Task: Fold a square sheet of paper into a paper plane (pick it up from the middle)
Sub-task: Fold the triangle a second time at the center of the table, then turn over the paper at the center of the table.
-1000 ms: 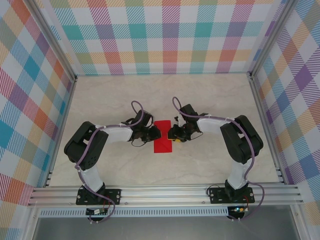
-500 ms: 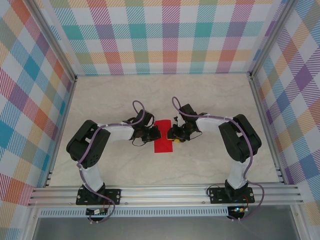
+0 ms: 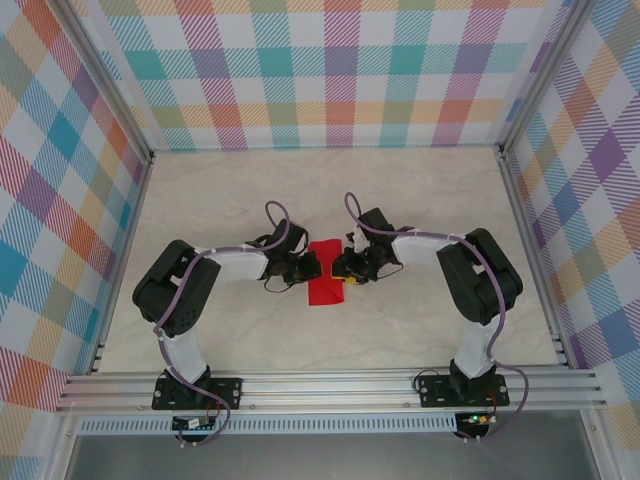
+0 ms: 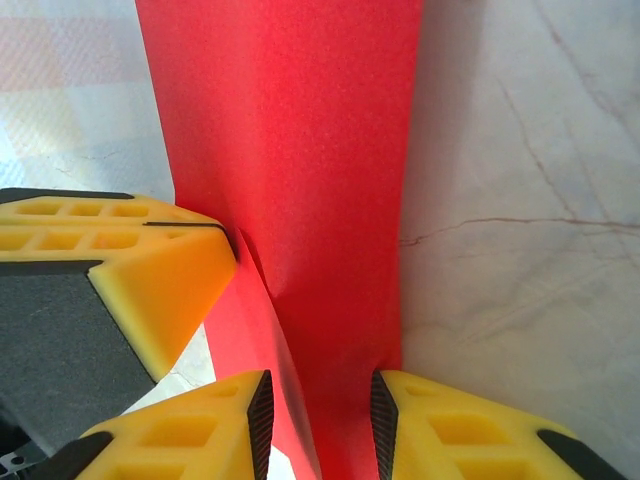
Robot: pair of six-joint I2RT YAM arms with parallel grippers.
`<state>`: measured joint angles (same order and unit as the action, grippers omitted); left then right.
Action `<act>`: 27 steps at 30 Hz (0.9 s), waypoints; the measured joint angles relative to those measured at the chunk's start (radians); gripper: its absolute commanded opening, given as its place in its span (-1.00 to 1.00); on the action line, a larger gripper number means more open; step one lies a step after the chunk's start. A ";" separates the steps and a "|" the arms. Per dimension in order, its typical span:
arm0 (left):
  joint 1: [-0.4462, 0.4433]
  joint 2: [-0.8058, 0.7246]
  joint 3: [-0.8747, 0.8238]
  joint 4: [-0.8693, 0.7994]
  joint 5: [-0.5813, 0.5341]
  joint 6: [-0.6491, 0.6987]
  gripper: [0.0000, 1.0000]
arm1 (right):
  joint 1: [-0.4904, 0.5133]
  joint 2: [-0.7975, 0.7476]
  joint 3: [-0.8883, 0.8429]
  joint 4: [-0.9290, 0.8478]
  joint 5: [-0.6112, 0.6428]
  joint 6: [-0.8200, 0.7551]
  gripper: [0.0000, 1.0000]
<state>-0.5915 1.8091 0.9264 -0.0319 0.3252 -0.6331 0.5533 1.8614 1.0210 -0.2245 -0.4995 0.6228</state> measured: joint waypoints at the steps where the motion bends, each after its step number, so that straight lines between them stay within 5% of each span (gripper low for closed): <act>1: 0.000 -0.002 0.000 -0.003 -0.003 0.002 -0.82 | 0.000 -0.002 -0.007 0.010 -0.002 0.003 -0.33; 27: 0.004 -0.021 -0.001 -0.043 -0.043 -0.002 -0.82 | 0.004 -0.087 -0.109 0.029 0.009 0.060 -0.23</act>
<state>-0.5877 1.7885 0.9253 -0.0753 0.2821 -0.6353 0.5575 1.7748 0.9115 -0.1951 -0.4904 0.6823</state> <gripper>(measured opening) 0.093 0.397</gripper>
